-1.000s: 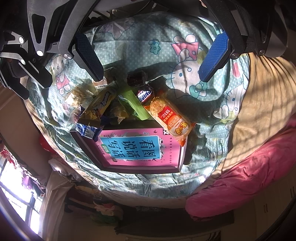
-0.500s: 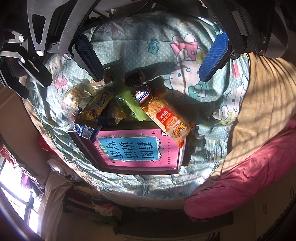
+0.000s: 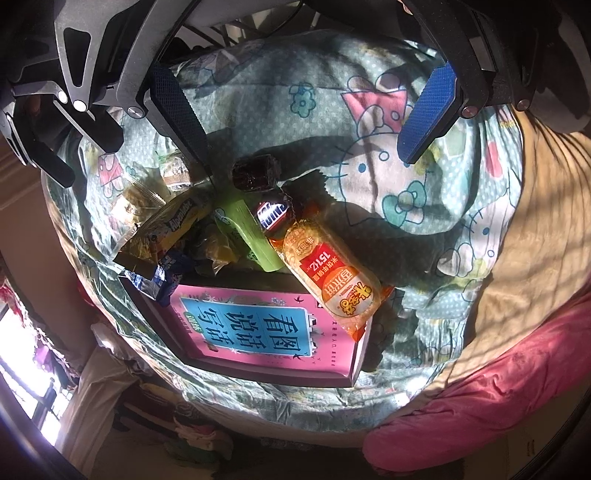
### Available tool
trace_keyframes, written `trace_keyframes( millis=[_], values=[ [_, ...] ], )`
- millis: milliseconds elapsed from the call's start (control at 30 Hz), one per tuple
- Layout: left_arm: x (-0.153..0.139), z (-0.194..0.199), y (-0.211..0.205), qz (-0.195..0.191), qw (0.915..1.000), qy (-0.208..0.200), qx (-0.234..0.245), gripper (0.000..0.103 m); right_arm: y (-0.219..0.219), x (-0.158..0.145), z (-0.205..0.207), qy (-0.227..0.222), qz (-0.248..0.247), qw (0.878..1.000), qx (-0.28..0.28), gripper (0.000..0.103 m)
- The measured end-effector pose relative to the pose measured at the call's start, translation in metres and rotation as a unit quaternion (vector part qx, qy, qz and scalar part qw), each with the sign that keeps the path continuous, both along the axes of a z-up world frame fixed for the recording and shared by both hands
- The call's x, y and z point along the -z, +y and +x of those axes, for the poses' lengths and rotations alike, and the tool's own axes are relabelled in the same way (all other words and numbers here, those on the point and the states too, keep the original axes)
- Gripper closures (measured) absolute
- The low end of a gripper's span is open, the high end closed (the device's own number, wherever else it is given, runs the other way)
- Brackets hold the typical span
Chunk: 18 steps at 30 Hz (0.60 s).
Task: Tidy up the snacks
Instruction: 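Grasp the brown candy with the left tool while the right grasps the cake bag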
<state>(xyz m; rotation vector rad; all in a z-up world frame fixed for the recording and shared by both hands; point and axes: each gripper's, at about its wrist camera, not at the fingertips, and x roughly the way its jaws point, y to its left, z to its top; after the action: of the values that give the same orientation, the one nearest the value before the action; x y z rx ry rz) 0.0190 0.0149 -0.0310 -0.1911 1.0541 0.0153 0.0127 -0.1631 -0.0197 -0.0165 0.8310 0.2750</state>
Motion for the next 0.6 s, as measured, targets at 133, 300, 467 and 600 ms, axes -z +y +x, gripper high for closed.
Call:
trace_keyframes(
  millis=[133, 300, 467, 600],
  values=[
    [0.005, 0.007, 0.002, -0.023, 0.9997, 0.011, 0.006, 0.002, 0.014, 0.016, 0.008, 0.031, -0.019, 0.999, -0.027, 0.002],
    [0.015, 0.017, 0.004, -0.043, 0.9986, 0.028, 0.01, 0.001, 0.027, 0.031, 0.015, 0.051, -0.036, 0.997, -0.05, 0.011],
    [0.024, 0.027, 0.001, -0.058, 0.9972, 0.043, 0.017, 0.005, 0.034, 0.04, 0.023, 0.053, -0.045, 0.996, -0.056, 0.025],
    [0.029, 0.034, -0.006, -0.06, 0.9965, 0.053, 0.025, 0.013, 0.039, 0.047, 0.028, 0.063, -0.044, 0.995, -0.068, 0.036]
  ],
)
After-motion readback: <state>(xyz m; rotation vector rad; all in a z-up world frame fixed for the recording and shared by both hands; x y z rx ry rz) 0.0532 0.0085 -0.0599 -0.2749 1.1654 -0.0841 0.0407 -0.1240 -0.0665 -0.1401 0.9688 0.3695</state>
